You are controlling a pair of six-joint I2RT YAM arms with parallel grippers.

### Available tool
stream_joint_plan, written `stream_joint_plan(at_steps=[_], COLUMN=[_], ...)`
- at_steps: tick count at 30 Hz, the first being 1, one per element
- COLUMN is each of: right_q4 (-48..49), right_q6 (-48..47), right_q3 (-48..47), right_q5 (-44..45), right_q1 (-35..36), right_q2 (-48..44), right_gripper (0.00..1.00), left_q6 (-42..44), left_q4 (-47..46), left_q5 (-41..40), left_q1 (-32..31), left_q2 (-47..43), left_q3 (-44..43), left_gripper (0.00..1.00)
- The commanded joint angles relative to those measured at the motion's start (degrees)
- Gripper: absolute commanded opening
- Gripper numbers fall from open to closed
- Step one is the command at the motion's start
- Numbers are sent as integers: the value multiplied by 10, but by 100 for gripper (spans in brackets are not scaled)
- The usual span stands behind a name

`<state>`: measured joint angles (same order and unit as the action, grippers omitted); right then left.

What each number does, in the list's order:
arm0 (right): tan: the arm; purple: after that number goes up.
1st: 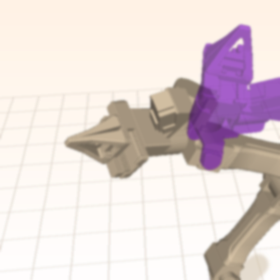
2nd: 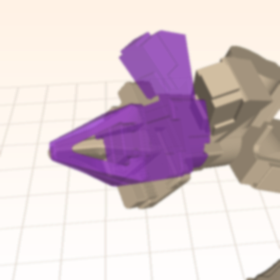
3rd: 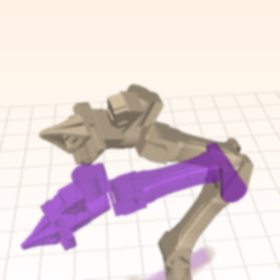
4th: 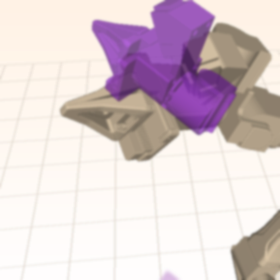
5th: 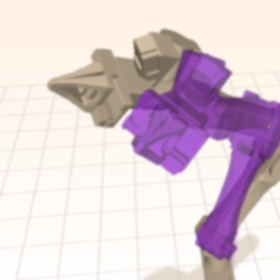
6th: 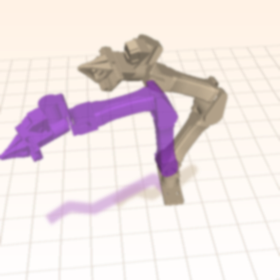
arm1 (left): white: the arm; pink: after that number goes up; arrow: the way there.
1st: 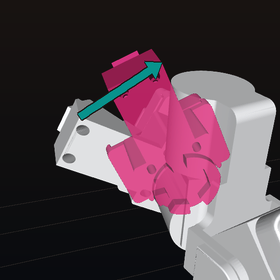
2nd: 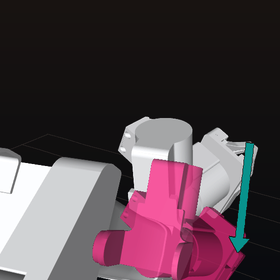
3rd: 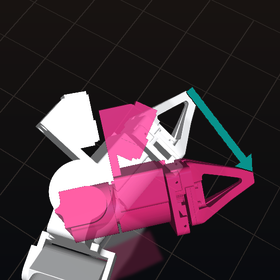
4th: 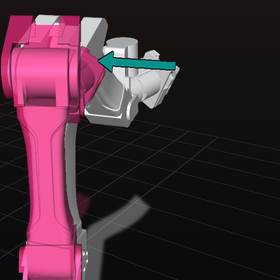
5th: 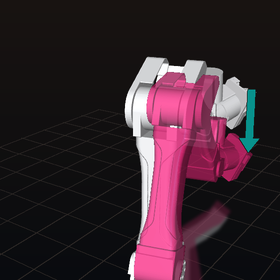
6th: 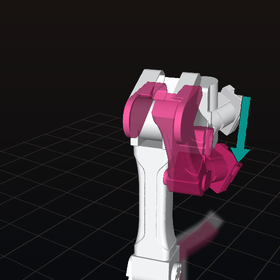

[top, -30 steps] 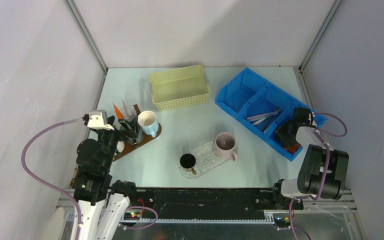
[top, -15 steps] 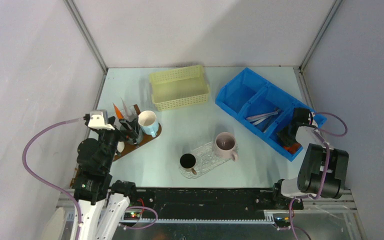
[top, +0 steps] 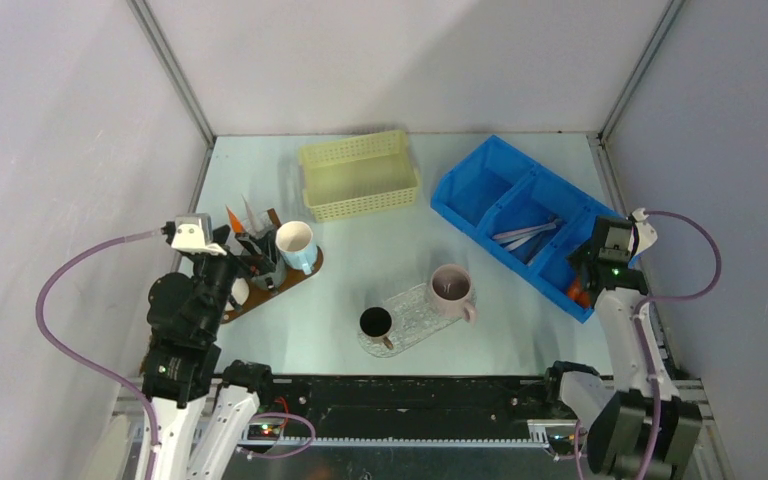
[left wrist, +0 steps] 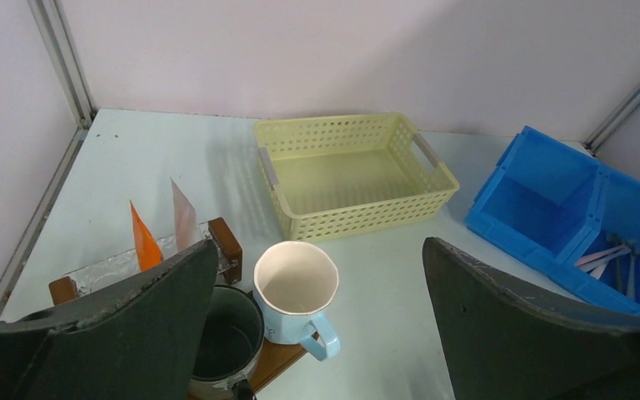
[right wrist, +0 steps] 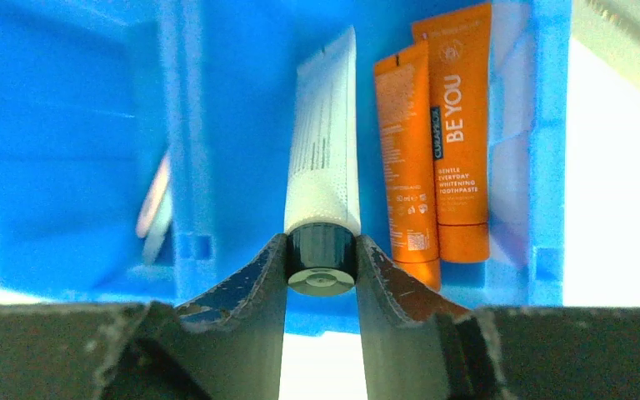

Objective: Prepare toiletry sets of a toothbrush and toothpaste on the tray
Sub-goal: Pick up the toothpaste from the storage box.

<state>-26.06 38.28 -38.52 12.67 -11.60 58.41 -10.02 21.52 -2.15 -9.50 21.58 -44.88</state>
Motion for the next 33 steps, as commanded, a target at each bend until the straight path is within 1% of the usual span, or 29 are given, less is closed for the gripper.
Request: stream_joint_plan(at_steps=[1, 4, 11, 19, 23, 26, 30, 33], right_q4=[2, -4, 10, 83, 100, 108, 140, 169], right_q6=[-43, -63, -75, -106, -107, -105, -84, -41], right_q3=[-28, -36, -41, -54, -70, -88, -104, -104], right_q5=[48, 44, 11, -127, -162, -202, -291, -350], right_q1=[27, 35, 39, 40, 41, 41, 41, 45], right_q2=[-64, -105, -183, -288, -313, -314, -304, -297], right_gripper=[0, 0, 0, 0, 0, 0, 0, 0], left_q6=[0, -3, -15, -45, -53, -63, -85, -115], left_q4=[-24, -24, -29, -44, -47, -50, -63, -83], left_q5=[17, 35, 47, 71, 74, 75, 82, 91], left_q1=[-6, -8, -18, -29, -39, -49, -62, -74], left_q2=[12, 15, 17, 21, 20, 17, 15, 16], left_q3=[-27, -32, -38, -44, -44, -42, -35, -28], left_gripper=[100, 100, 100, 100, 100, 100, 100, 100])
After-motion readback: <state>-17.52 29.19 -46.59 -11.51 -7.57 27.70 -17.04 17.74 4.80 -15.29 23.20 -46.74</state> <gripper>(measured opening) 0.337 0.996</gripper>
